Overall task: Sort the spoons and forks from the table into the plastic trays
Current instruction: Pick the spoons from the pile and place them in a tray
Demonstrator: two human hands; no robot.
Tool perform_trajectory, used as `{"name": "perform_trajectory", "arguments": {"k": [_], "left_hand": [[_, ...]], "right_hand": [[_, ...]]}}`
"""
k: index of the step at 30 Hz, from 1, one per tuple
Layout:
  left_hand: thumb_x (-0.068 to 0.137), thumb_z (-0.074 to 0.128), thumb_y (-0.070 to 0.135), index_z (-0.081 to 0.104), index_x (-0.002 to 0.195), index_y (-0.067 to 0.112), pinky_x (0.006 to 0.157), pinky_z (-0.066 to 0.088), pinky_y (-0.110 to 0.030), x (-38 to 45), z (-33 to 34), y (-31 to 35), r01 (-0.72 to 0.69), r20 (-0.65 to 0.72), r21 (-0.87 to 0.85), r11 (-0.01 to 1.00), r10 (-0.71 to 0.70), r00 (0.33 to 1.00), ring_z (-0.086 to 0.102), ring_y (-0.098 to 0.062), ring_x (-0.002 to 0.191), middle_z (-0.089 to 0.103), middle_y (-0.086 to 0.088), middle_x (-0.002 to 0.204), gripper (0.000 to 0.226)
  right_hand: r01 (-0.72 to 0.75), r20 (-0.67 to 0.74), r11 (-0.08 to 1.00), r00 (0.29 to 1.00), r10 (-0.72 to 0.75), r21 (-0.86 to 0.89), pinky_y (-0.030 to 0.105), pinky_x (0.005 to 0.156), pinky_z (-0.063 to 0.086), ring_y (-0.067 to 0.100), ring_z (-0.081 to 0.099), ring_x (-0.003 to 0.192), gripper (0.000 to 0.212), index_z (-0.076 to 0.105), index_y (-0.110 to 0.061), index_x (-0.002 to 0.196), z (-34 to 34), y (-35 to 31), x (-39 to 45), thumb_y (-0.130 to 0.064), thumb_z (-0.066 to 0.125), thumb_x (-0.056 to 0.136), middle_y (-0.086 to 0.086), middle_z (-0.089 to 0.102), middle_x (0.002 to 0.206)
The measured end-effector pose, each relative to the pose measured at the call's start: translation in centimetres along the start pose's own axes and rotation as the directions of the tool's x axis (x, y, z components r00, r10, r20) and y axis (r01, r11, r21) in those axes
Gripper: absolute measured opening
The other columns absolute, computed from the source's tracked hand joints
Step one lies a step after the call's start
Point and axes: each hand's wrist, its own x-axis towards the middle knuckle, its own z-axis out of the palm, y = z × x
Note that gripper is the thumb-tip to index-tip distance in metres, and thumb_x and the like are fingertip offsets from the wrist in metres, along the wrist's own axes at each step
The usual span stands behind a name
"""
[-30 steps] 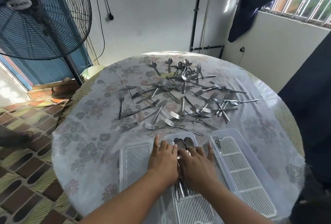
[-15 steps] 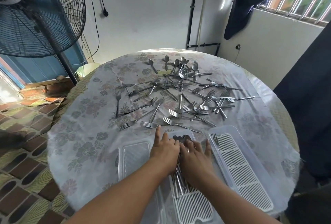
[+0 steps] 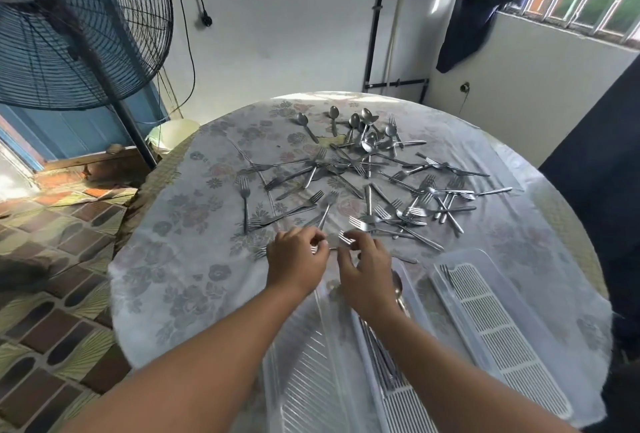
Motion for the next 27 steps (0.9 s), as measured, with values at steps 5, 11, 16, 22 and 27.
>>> {"name": "perform_trajectory", "arguments": {"k": [5, 11, 16, 22, 27], "left_hand": [[0.096, 0.062, 0.029, 0.071, 0.092, 0.020, 0.073, 0.054, -0.034, 4.7, -4.4, -3.8, 0.074, 0.012, -0.212, 0.974, -0.073, 0.997, 0.066, -0.023, 0.081, 0.073, -0.002, 0.087, 0.013], [0.097, 0.062, 0.029, 0.070, 0.099, 0.019, 0.071, 0.047, -0.029, 11.1, -9.3, -9.5, 0.059, 0.073, -0.299, 0.952, -0.039, 0.997, 0.066, -0.023, 0.084, 0.074, 0.000, 0.089, 0.013], [0.097, 0.064, 0.034, 0.068, 0.102, 0.019, 0.073, 0.047, -0.029, 15.8, -11.6, -13.3, 0.011, 0.131, -0.335, 0.942, 0.035, 0.991, 0.064, -0.022, 0.084, 0.067, 0.004, 0.085, 0.016], [0.099, 0.062, 0.033, 0.067, 0.102, 0.019, 0.075, 0.048, -0.029, 19.4, -10.6, -13.5, -0.024, 0.199, -0.398, 0.917, 0.112, 0.974, 0.064, -0.021, 0.084, 0.066, 0.003, 0.086, 0.015], [0.101, 0.059, 0.035, 0.063, 0.101, 0.020, 0.063, 0.045, -0.025, 22.4, -9.3, -12.0, -0.047, 0.217, -0.416, 0.908, 0.150, 0.965, 0.061, -0.012, 0.072, 0.065, 0.007, 0.081, 0.015]], "right_hand": [[-0.131, -0.008, 0.967, 0.991, 0.136, 0.218, 0.031, 0.080, 0.054, 0.012, 0.065, 0.092, 0.018, 0.064, -0.025, 0.114, 5.5, -4.5, 3.5, -0.032, 0.061, 0.098, 0.004, 0.068, 0.109], [-0.196, -0.041, 0.936, 0.975, 0.217, 0.292, 0.046, 0.087, 0.057, 0.010, 0.065, 0.084, 0.024, 0.068, -0.025, 0.112, 12.5, -11.1, 7.1, -0.043, 0.063, 0.096, -0.008, 0.069, 0.091], [-0.211, -0.106, 0.909, 0.959, 0.265, 0.359, 0.027, 0.077, 0.054, 0.008, 0.068, 0.086, 0.022, 0.066, -0.026, 0.111, 15.2, -14.9, 9.6, -0.045, 0.064, 0.098, -0.009, 0.071, 0.093], [-0.210, -0.210, 0.889, 0.926, 0.314, 0.406, 0.029, 0.083, 0.054, 0.014, 0.070, 0.096, 0.013, 0.066, -0.029, 0.106, 15.8, -14.6, 11.5, -0.040, 0.065, 0.100, -0.005, 0.072, 0.099], [-0.223, -0.221, 0.877, 0.914, 0.340, 0.426, 0.032, 0.083, 0.055, 0.016, 0.070, 0.098, 0.020, 0.066, -0.028, 0.109, 15.8, -13.1, 14.4, -0.045, 0.064, 0.100, -0.002, 0.073, 0.103]]}}
